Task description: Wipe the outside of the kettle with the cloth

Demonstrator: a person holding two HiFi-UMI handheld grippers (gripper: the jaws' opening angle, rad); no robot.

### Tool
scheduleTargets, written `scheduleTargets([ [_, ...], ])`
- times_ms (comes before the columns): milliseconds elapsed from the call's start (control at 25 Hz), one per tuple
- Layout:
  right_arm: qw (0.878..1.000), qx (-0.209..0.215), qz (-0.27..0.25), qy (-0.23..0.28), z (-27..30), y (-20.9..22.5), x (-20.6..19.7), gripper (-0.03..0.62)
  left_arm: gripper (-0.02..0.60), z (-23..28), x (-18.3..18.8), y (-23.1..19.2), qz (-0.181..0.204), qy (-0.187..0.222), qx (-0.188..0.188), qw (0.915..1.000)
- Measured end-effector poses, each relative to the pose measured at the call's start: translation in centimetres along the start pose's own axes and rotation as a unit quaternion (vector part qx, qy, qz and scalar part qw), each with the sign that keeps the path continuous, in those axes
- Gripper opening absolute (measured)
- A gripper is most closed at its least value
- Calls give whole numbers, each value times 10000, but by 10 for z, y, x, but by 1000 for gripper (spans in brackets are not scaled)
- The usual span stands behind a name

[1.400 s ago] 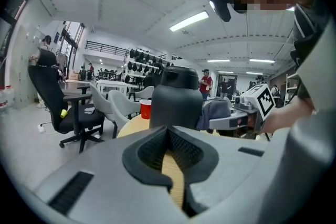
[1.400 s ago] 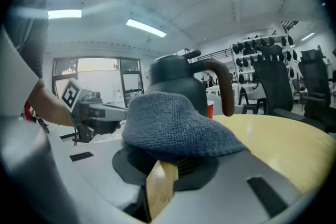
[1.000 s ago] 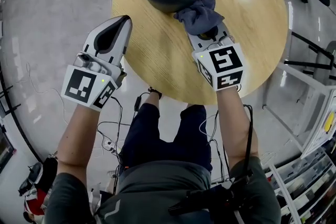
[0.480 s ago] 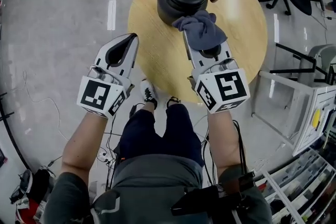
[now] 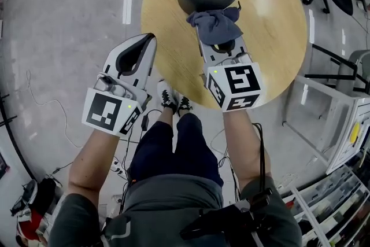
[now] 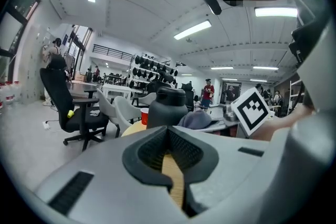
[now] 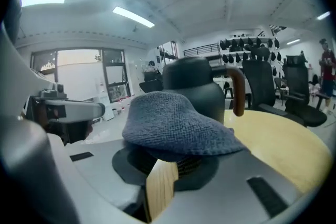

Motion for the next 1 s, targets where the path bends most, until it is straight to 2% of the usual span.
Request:
scheduleTargets([
  [200, 9992, -38, 192, -344, 18, 17, -46, 81, 8, -1, -12, 6, 12, -48, 14, 10000],
  [360, 9976, -185, 216, -639, 28, 23, -66, 81, 8, -3, -17, 2, 90, -114, 87, 9999],
  [480, 9969, -194, 225, -733, 31, 25, -67, 81, 8, -3, -15, -2, 87, -129, 145, 9998],
  [680, 9986, -7, 238, -470, 15, 9, -36, 81, 8, -10, 2, -3, 194, -150, 237, 9994],
  [840, 9994, 173, 226, -200, -19, -16, 8, 82, 8, -31, 29, 6, 316, -255, 291, 9988],
  [1000, 9995, 190, 14, 259, -27, -32, 63, 81, 8, -43, 69, -5, 620, -74, 205, 9978],
])
Point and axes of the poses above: the fingertips, and each gripper's own axes: z forward along the fingers, y to its right, x out of its top, the point moved 5 cm from there along -z, backward along the fingers, and after that the axes turned 14 degrees about x, right-handed, at the moved point
